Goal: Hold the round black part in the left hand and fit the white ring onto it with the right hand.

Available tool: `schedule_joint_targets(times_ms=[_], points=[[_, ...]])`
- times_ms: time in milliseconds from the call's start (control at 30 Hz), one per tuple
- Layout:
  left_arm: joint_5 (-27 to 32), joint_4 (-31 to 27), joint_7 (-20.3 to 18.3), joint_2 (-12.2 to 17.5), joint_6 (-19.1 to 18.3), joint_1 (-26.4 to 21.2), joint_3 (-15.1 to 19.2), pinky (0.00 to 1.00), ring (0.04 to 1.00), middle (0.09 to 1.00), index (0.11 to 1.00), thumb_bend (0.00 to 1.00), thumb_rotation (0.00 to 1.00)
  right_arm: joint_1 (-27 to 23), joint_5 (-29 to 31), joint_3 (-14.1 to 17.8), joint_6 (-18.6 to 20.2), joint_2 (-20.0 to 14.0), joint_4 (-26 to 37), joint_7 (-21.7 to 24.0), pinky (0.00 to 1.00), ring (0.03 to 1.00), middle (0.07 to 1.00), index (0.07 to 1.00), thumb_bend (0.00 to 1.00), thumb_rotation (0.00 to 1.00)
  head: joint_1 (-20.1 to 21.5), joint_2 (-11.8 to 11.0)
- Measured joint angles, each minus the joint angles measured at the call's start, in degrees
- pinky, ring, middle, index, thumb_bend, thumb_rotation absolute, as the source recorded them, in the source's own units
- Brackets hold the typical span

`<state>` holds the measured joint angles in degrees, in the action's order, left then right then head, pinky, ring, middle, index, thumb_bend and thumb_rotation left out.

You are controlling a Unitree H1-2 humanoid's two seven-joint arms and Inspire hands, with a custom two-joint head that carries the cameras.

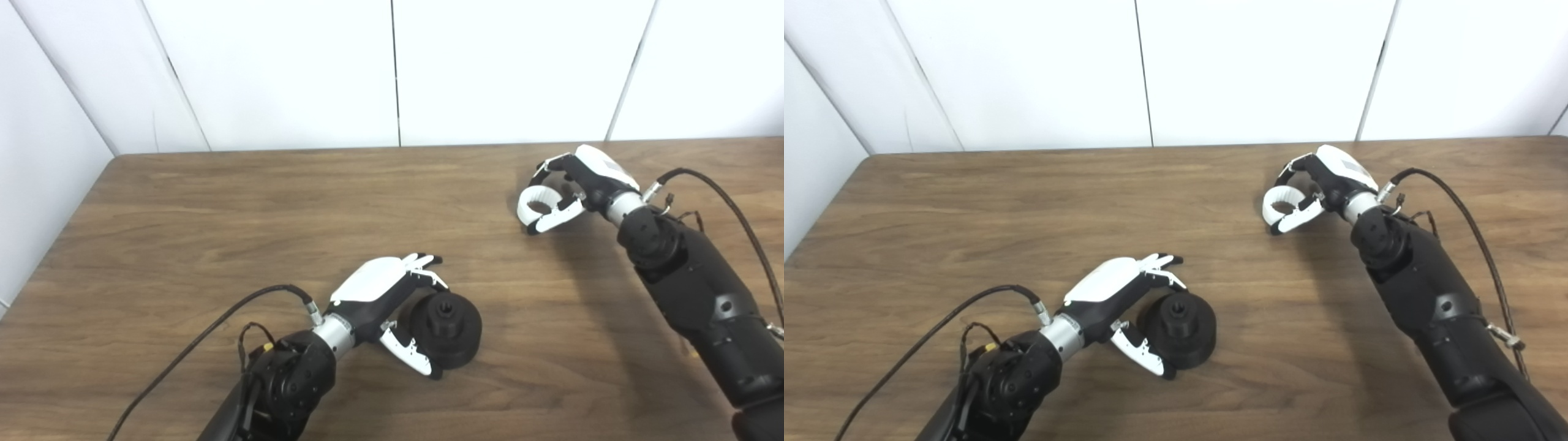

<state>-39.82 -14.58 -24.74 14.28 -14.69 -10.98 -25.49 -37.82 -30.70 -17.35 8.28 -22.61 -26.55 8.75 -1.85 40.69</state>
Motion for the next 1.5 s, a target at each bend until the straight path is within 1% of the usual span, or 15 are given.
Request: schedule_joint_targets(times_ms=[233,367,467,600,800,1033,1100,1300,1500], points=[[-0.02,-0.01,0.01,0.00,-0.02,0.00,-0.01,0.95,1.000,0.978,0.632,0.95,0.21,0.02,-0.02,-0.01,-0.01,0.00,0.00,0.00,0.84,0.918,0.839,0.490,0.52,0.15,0.00,0.09],[-0.05,-0.02,0.00,0.00,-0.03,0.00,-0.02,0.97,1.000,0.977,0.632,0.95,0.21,0.08,0.00,0.00,-0.22,-0.05,0.00,-0.01,0.82,0.909,0.830,0.489,0.52,0.15,-0.09,0.18],[-0.06,-0.02,0.00,0.00,-0.03,0.00,-0.03,0.97,1.000,0.977,0.631,0.95,0.21,0.21,-0.03,-0.01,-0.62,-0.22,0.06,-0.02,0.81,0.903,0.825,0.489,0.53,0.15,0.09,0.26],[-0.06,-0.01,0.02,0.00,-0.01,0.00,-0.02,0.97,1.000,0.975,0.629,0.96,0.21,1.15,-0.07,0.00,-0.62,-0.71,1.70,0.10,0.83,0.907,0.825,0.489,0.53,0.15,0.18,0.26],[-0.06,0.00,0.10,-0.01,0.03,0.00,-0.03,0.97,1.000,0.974,0.628,0.95,0.20,2.76,-0.01,0.25,-0.34,-1.53,7.02,1.89,0.82,0.910,0.824,0.488,0.53,0.15,0.26,0.26],[-0.13,0.01,0.15,-0.02,0.05,0.00,-0.08,0.98,1.000,0.972,0.624,0.95,0.21,4.51,0.45,1.80,-0.04,-1.81,12.58,2.56,0.83,0.908,0.814,0.487,0.53,0.15,0.00,0.26],[-0.16,0.01,0.14,-0.04,0.05,-0.02,-0.10,0.98,1.000,0.971,0.624,0.95,0.21,5.51,0.63,2.12,0.38,-1.81,15.02,3.24,0.84,0.910,0.815,0.487,0.53,0.15,-0.09,0.26],[-0.31,0.00,0.02,-0.04,0.00,-0.07,-0.08,0.98,1.000,0.965,0.622,0.96,0.20,8.28,1.56,2.68,2.20,-1.81,21.53,6.45,0.86,0.912,0.806,0.486,0.53,0.15,0.00,0.44],[-0.30,0.00,-0.02,-0.16,-0.17,-0.12,0.00,0.98,1.000,0.964,0.619,0.96,0.19,9.47,2.56,2.99,4.67,-1.78,30.57,10.01,0.87,0.914,0.806,0.487,0.53,0.15,0.09,0.62]])
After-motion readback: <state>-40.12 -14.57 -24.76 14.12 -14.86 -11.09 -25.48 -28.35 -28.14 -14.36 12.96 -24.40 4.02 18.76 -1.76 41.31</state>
